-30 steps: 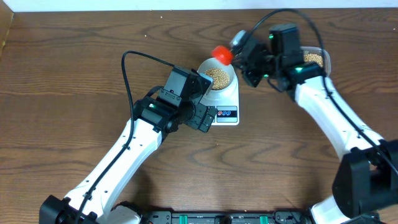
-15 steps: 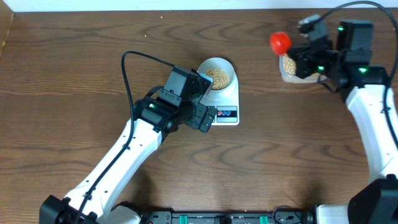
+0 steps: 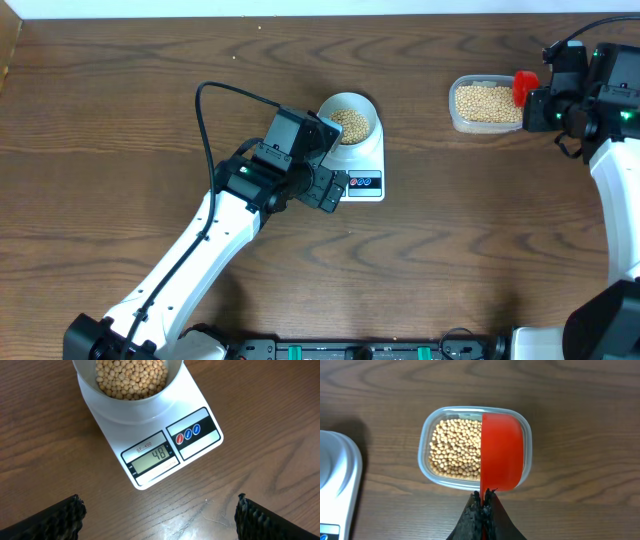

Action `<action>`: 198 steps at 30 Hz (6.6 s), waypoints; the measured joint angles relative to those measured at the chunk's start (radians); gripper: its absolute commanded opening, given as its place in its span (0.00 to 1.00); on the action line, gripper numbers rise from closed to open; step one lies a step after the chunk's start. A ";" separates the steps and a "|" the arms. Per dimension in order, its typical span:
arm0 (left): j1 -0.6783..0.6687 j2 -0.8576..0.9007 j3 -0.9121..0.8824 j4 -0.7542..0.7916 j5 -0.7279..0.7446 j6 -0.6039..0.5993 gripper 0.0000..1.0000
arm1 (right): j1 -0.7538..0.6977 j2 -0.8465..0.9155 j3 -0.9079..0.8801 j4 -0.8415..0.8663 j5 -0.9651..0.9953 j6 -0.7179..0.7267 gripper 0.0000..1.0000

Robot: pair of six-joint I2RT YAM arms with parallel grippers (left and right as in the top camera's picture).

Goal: Scoop item into bowl and weigh 50g on scale
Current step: 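Move the red scoop with the right gripper back to the tub, then scoop soybeans from the tub with the red scoop, right gripper, then carry the filled red scoop with the right gripper over the bowl, then tip the red scoop to pour soybeans into the bowl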

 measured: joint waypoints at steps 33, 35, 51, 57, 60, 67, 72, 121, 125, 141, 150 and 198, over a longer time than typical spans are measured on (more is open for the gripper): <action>0.000 0.000 0.000 0.000 0.000 0.000 0.98 | 0.000 0.255 0.000 0.084 -0.056 0.027 0.01; 0.000 0.000 0.000 0.000 0.000 0.000 0.98 | 0.000 0.259 0.000 0.085 -0.069 0.027 0.01; 0.000 0.000 0.000 0.000 0.000 0.000 0.98 | -0.064 0.266 0.000 0.127 -0.241 0.048 0.01; 0.000 0.000 0.000 0.000 0.000 0.000 0.98 | -0.151 0.266 0.000 0.130 -0.403 0.052 0.01; 0.000 0.000 0.000 0.000 0.000 0.000 0.98 | -0.183 0.266 0.000 0.130 -0.476 0.052 0.01; 0.000 0.000 0.000 0.000 0.000 0.000 0.98 | -0.209 0.266 0.000 0.132 -0.629 0.052 0.01; 0.000 0.000 0.000 0.000 0.000 0.000 0.98 | -0.198 0.266 0.000 0.153 -0.741 0.053 0.01; 0.000 0.000 0.000 0.000 0.000 0.000 0.98 | 0.412 0.188 0.000 0.278 -0.497 0.055 0.01; 0.000 0.000 0.000 0.000 0.000 0.000 0.98 | 0.450 0.185 0.000 0.261 -0.430 0.043 0.01; 0.000 0.000 0.000 0.000 0.000 0.000 0.98 | 0.563 0.185 0.000 0.246 -0.198 -0.057 0.01; 0.000 0.000 0.000 0.000 0.000 0.000 0.98 | 0.571 0.185 0.000 0.246 -0.161 -0.079 0.01; 0.000 0.000 0.000 0.000 0.000 0.000 0.98 | 0.534 0.185 0.000 0.250 -0.256 -0.004 0.01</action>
